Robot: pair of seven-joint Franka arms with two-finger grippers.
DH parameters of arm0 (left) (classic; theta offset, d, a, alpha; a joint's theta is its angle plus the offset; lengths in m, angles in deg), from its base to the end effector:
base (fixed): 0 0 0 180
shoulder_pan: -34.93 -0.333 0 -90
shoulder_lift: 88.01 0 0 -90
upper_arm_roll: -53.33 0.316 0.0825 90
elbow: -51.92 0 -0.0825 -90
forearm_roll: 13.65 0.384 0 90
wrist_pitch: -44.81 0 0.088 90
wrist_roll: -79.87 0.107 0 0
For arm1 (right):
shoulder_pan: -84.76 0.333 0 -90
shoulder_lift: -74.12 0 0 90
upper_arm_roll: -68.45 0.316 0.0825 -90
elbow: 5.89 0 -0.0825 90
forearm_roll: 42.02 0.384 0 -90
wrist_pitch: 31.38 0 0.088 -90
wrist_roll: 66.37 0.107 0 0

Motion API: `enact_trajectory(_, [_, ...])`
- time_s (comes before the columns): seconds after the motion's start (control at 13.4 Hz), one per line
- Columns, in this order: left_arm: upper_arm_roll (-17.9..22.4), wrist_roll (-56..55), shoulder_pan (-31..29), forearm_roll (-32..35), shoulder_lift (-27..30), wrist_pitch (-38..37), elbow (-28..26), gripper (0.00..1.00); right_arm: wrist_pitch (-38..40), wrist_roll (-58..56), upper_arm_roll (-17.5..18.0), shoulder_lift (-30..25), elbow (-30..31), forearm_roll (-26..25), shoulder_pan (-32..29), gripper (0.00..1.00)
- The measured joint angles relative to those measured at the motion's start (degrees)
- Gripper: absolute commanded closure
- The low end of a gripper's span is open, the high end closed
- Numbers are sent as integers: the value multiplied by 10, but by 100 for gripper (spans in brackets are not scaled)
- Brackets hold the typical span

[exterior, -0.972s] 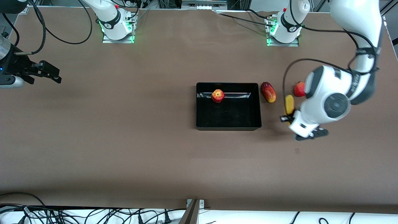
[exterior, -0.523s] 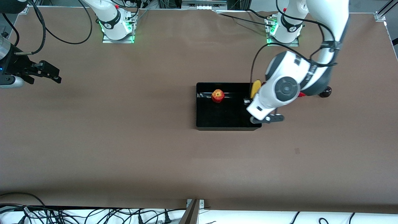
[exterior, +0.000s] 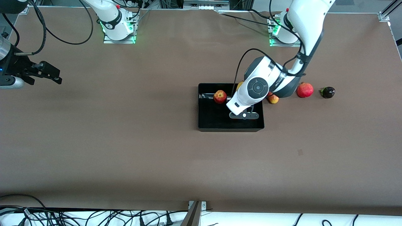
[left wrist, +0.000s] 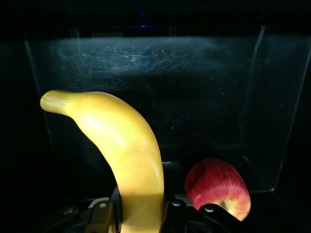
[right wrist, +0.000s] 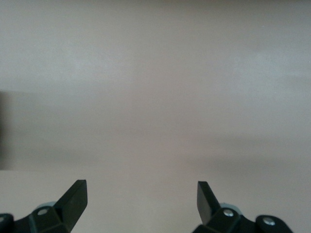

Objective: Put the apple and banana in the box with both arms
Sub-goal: 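Lift the banana and carry it over the box with the left gripper, then lower the banana into the box and open the left gripper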

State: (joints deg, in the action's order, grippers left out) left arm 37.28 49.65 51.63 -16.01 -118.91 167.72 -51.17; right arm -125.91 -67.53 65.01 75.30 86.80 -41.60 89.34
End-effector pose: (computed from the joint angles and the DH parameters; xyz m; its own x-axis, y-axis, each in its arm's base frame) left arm 0.5387 -0.3349 0.2447 0.9710 -0.0006 -0.2392 0.0140 -0.9981 0.0593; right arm 0.5668 0.0123 0.5977 0.9991 0.0396 0.0117 0.0396 -0.9992 -0.0058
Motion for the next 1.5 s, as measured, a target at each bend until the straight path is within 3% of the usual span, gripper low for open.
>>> enact_trajectory(0.67, [0,-2,2,26,-41,111,-20,100,0,0,0,0,0,0,0,0])
enact_trajectory(0.82, [0,-3,2,33,-50,123,-20,88,0,0,0,0,0,0,0,0])
enact_trajectory(0.97, [0,-6,1,34,-51,124,-19,84,0,0,0,0,0,0,0,0])
enact_trajectory(1.05, [0,-7,1,34,-52,126,-19,74,0,0,0,0,0,0,0,0])
enact_trajectory(1.2, [1,-9,0,34,-57,132,-19,42,0,0,0,0,0,0,-1,0])
enact_trajectory(1.27, [2,-13,-1,34,-62,132,-20,10,0,0,0,0,0,0,-1,0])
enact_trajectory(1.35, [3,-23,-3,34,-69,132,-20,0,0,0,0,0,0,0,-1,0])
enact_trajectory(1.5, [3,-67,-6,34,-68,109,-16,0,0,0,0,0,0,0,-1,0])
